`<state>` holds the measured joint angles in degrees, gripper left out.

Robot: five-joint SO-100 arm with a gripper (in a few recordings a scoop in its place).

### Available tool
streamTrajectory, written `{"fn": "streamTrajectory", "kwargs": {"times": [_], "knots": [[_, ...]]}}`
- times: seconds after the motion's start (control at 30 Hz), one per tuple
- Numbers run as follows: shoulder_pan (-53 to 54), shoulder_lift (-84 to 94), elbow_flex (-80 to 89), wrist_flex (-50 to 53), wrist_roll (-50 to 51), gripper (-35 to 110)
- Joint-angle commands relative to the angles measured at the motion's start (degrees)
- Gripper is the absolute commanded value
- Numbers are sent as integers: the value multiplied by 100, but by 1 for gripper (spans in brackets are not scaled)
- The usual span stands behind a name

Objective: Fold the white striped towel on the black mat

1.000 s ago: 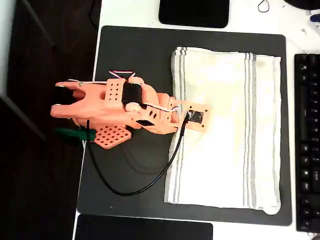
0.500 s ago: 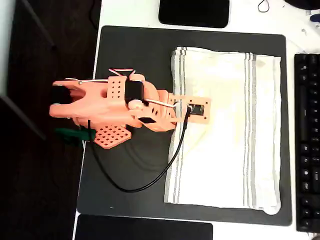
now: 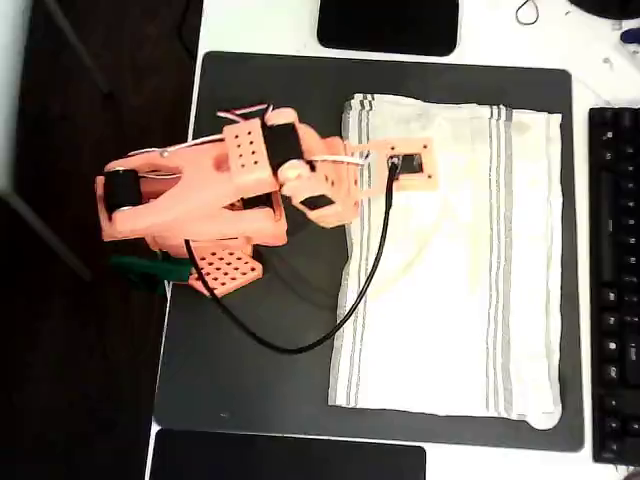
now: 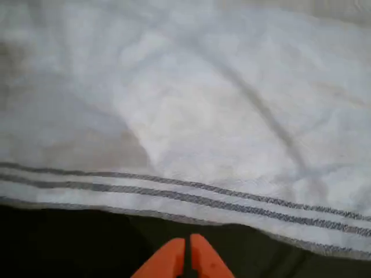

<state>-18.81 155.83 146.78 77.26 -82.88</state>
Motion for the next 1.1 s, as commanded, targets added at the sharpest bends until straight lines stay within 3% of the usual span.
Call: {"fn": "streamTrajectory", "kwargs": {"times": [0.0, 0.57, 1.07], "knots": [[-299, -536, -721, 18, 158, 0], [-2030, -4553, -4122, -88, 1784, 2], [-1758, -7743, -6803, -246, 1898, 10]]}}
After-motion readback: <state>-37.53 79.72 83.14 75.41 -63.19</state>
